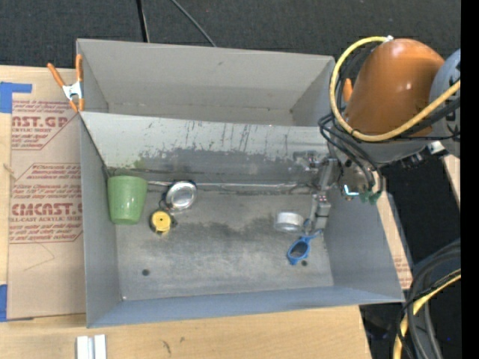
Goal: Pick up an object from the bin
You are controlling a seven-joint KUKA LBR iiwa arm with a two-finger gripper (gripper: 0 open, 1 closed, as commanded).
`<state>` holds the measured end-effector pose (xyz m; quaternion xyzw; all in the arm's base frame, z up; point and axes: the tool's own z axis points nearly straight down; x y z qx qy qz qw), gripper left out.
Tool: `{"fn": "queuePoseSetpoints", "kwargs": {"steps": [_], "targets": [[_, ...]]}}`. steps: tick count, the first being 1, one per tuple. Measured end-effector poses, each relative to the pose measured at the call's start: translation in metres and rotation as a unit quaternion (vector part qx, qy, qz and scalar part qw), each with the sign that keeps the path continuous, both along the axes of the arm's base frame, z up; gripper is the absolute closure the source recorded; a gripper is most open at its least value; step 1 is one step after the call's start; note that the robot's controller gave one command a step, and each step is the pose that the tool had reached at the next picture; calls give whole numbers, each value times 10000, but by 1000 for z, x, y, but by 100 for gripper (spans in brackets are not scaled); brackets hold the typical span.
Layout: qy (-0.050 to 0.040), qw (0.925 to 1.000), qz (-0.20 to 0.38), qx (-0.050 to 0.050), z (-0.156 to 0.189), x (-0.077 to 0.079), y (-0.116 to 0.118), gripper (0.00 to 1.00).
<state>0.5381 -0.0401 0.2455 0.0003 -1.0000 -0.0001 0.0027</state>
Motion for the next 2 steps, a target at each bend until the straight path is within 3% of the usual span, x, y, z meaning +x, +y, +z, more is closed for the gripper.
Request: {"fn": "queuePoseSetpoints", "kwargs": {"steps": [1, 2], "targets": [[4, 9968, 805, 8, -97, -28, -30, 0], [-7, 9580, 2869, 17, -178, -35, -63, 0]]}}
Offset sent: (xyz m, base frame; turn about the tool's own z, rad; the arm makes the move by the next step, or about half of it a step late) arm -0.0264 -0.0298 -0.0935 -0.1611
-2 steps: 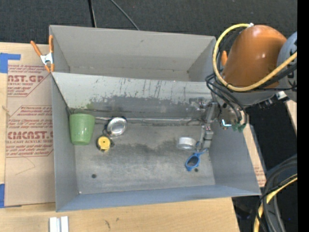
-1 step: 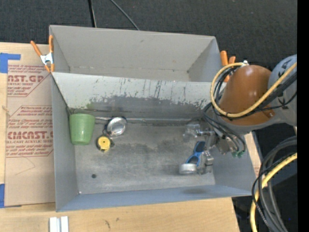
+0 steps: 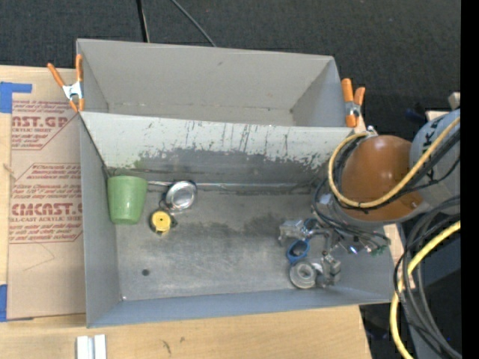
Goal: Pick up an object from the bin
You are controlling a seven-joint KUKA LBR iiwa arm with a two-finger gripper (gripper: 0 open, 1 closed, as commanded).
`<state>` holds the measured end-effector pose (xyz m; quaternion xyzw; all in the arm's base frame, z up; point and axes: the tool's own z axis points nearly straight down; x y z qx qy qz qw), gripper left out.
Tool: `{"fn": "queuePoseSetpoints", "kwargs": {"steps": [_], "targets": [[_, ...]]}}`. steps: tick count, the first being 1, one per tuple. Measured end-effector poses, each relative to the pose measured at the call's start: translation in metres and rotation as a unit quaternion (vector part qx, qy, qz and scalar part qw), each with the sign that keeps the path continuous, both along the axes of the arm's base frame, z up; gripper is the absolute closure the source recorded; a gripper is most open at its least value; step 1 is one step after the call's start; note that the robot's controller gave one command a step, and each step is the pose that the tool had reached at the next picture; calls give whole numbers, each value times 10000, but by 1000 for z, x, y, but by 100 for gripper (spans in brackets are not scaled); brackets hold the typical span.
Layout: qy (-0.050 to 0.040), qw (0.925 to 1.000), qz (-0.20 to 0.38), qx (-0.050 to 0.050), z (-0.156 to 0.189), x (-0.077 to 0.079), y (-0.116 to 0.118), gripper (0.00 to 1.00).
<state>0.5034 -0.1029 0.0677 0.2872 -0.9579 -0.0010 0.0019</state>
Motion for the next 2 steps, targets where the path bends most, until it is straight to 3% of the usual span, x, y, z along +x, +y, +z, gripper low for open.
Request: {"fn": "queuePoseSetpoints", "kwargs": {"steps": [1, 2], "targets": [[-43, 10000, -2, 2, 3, 3, 1, 100], [-65, 10000, 48, -10, 135, 0, -7, 100]]}}
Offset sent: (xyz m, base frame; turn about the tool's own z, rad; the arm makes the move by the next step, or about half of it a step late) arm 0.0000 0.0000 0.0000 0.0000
